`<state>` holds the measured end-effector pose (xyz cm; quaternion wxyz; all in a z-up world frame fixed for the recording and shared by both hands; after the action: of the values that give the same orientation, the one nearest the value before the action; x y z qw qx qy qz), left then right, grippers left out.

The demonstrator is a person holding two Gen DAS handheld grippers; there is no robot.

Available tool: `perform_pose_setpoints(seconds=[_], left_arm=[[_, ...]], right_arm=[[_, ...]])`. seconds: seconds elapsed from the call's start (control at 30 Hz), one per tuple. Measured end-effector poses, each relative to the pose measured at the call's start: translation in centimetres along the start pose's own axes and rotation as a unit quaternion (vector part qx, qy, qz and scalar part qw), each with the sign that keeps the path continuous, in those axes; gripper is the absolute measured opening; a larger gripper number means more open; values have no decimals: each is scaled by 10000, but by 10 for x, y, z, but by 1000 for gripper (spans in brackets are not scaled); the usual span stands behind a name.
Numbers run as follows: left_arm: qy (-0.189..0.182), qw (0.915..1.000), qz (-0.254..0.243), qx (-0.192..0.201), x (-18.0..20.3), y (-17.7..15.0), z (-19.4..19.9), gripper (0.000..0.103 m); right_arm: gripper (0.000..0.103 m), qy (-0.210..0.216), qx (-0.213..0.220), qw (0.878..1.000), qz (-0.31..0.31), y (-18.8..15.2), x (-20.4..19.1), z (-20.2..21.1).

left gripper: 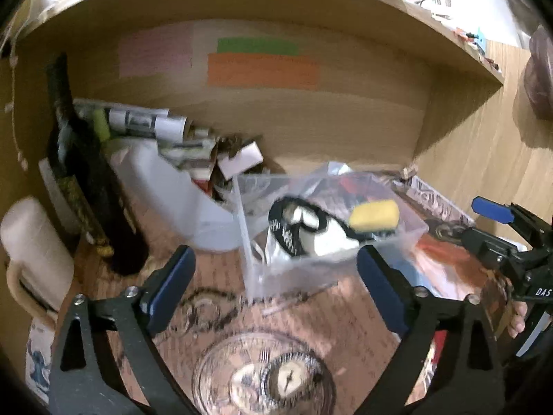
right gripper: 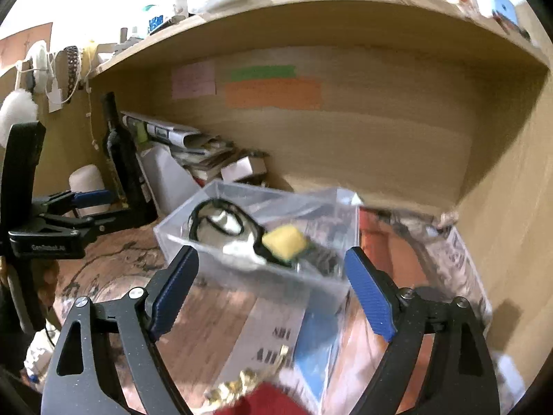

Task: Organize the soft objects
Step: 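Grasp the red pouch with the right tool while the left tool grasps the braided bracelet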

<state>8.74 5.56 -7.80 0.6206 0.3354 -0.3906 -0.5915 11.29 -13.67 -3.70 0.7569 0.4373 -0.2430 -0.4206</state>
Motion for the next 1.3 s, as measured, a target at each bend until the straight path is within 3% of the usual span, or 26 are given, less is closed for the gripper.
perform_pose_setpoints(seconds=[0.47,0.63,0.8,0.87,0.97,1.07,1.13,1.3], left_arm=[[-95,9920,241,-1237,-3,-96,-14,98],[-185,9885,300,-1473,1,-116,-17,98],[-61,9897,-70,-1425,11,-124,-17,98],[-52,9904,-127,-1378,13,-126,-19,98],[-46,9917,-135,-1281,13,-127,-21,96],[-19,9926,-222,-1192,14,-128,-20,83],[-34,9928,-259,-1167,13,-126,-21,73],[-99,9930,-272,-1142,13,-124,-20,51]], right_arm=[[86,298,-1049,9930,-450,-88,-9,-2],[86,367,-1401,9884,-458,-110,-15,-11],[86,264,-1455,9884,-345,-120,-15,-16],[82,199,-1450,9889,-262,-120,-15,-17],[67,48,-1443,9894,-151,-122,-13,-19],[51,66,-1412,9897,-229,-120,-9,-20],[34,95,-1408,9896,-278,-118,-7,-20],[23,144,-1383,9898,-318,-117,-8,-21]])
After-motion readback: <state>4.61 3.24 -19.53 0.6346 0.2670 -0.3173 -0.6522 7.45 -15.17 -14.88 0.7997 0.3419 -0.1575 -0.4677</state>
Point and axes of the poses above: each gripper's, at about its wrist camera, not at the fingertips, and z roughly against the way its jaws point, x to its right, y to its top, the point moved 5 cm from there along -z, roughly the way its jaws point, and after that the axes turned 6 degrees about x, right-handed, at the moved point
